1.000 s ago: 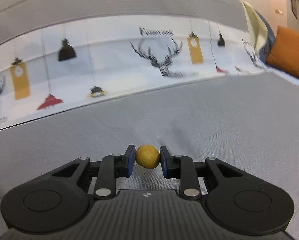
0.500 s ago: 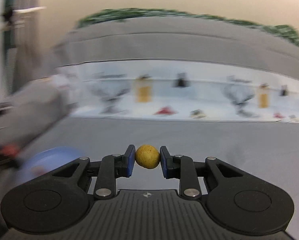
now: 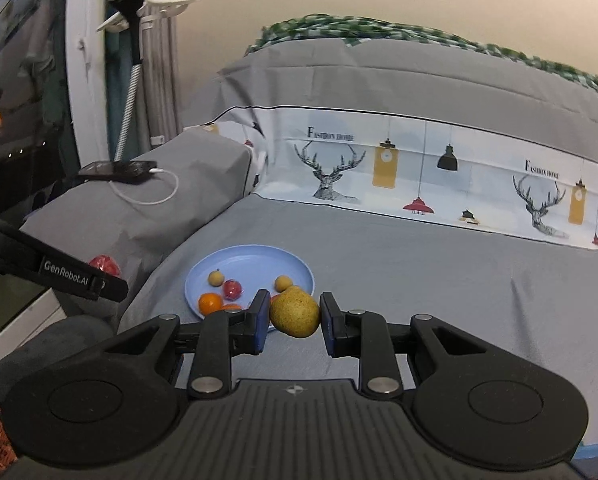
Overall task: Organize fruits
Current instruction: 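Carry the red plum and yellow fruit to the blue plate and open both tools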
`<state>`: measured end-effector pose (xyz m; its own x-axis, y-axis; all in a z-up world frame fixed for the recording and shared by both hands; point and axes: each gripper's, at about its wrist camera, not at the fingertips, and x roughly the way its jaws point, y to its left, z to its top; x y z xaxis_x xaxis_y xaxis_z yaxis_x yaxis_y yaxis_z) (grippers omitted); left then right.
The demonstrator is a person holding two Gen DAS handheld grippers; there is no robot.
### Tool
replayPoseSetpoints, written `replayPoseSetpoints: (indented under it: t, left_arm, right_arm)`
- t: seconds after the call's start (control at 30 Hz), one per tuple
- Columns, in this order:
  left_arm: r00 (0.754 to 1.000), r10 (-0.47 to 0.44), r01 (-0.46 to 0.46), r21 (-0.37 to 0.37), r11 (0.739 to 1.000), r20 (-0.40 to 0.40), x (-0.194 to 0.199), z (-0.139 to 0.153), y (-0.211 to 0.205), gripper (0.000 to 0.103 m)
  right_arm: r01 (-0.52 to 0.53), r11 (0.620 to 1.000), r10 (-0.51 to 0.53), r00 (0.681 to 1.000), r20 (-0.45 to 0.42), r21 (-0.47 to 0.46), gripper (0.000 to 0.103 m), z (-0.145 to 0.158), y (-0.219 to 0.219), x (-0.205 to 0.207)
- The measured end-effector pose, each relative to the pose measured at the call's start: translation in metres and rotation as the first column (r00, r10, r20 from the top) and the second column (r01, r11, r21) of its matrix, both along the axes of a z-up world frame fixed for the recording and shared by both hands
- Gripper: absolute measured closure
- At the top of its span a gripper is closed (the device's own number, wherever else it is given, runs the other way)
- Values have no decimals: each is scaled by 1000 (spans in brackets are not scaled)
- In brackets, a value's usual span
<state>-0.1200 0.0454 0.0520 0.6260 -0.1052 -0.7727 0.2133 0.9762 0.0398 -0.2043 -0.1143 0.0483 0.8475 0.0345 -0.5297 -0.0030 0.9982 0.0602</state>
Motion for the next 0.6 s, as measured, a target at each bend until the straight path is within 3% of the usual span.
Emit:
replayPoseSetpoints:
  t: [0.2,0.6]
  left_arm:
    - [1000,11,-10,-14,1000,27,-9,6,8,68]
    - [999,33,-33,-42,999,-2,8,2,18,68]
  right_arm:
    - [-37,999,37,999,-2,-40,75,2,15,1]
    - [-75,995,72,996,-53,-68,75,-6,28,19]
